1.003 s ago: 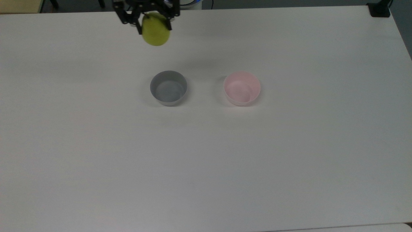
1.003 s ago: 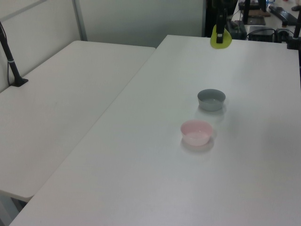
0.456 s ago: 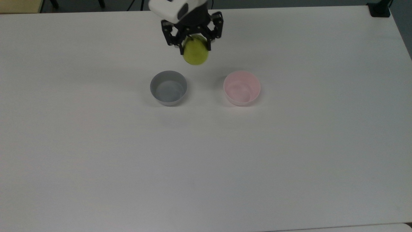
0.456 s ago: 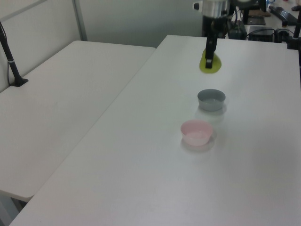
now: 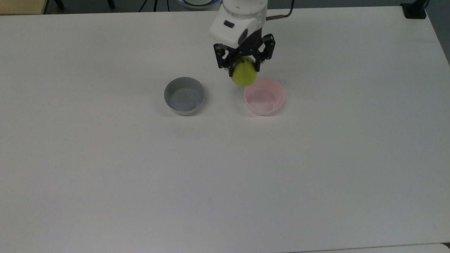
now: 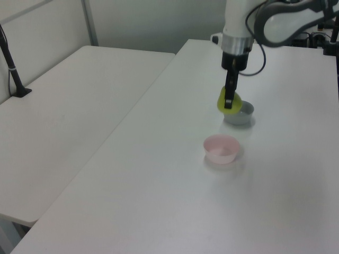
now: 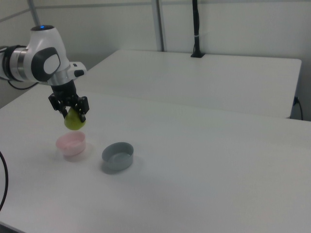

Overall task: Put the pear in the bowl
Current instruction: 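Carry the pear past the grey bowl and lower it into the pink bowl, then open the gripper to release the pear in the pink bowl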

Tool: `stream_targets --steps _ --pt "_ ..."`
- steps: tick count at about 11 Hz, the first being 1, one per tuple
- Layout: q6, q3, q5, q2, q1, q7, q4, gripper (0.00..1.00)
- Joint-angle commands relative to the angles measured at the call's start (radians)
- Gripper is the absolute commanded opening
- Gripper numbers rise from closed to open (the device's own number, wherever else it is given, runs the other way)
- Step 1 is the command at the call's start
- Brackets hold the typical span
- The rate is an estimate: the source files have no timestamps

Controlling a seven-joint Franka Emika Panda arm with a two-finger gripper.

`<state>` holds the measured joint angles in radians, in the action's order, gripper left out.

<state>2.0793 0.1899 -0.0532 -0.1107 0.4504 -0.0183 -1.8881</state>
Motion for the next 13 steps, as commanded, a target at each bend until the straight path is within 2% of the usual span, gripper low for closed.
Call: stream_targets --steps 1,4,11,12,13 --pt "0.119 -0.023 0.007 -0.065 0.014 -0.055 -0.031 0.00" --pt "0.200 -0.067 0.010 -0.124 0.014 -0.097 -0.029 0.00" --pt "0.202 -0.092 0.019 -0.179 0.027 -0.111 -0.029 0.00" --pt "0.203 -0.092 0.019 -0.187 0.027 -0.111 -0.029 0.02" --pt "0.202 -0.092 0.019 -0.188 0.027 -0.109 -0.029 0.10"
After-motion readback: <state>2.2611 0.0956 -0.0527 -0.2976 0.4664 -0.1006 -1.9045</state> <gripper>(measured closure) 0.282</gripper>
